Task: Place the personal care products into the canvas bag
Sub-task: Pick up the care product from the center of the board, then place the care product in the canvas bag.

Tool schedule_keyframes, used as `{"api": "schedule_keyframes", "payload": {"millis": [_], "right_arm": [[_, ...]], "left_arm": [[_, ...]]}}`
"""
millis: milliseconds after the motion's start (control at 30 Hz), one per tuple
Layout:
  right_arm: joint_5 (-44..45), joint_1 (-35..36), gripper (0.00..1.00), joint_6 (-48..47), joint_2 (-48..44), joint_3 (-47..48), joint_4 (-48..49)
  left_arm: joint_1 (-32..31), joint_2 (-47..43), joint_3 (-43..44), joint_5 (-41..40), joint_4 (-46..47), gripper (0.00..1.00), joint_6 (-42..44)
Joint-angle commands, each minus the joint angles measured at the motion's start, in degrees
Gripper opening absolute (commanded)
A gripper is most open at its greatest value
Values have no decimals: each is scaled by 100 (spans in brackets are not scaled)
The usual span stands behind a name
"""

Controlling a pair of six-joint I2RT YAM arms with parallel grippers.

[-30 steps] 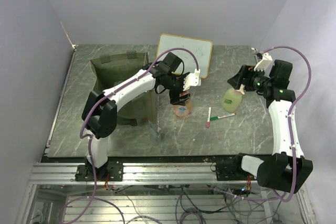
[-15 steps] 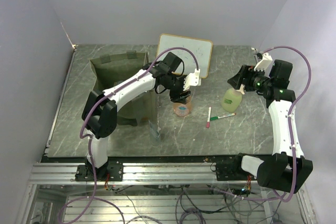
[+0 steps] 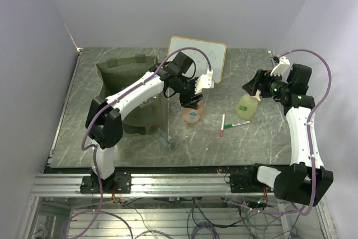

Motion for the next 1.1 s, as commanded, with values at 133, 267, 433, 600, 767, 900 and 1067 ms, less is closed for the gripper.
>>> {"api": "schedule_keyframes", "payload": {"millis": [133,267,433,600,767,900,1067], "right_arm": [[-20,14,77,-375,154,490,-252],[-37,169,77,-662,312,780,-417],[68,504,77,-833,548,1106,-512],[259,941,77,-1078,702,1405,-622],[314,1188,77,-1175,860,1648,-671],[314,1274,77,-1150,986,1750,-669],[358,1392,77,-1162,1120,1805,-670]], "left_arm": [[55,-877,950,130,16,7,-45],[103,-1124,1220,38,-108,7,-71],[137,-1441,1607,-185,-271,7,-163],[261,-1783,1922,-374,-363,7,-292],[633,-2069,2306,-119,-354,7,-451],[927,-2234,2664,72,-349,7,-533],[1578,-2457,2968,453,50,7,-1175]]}}
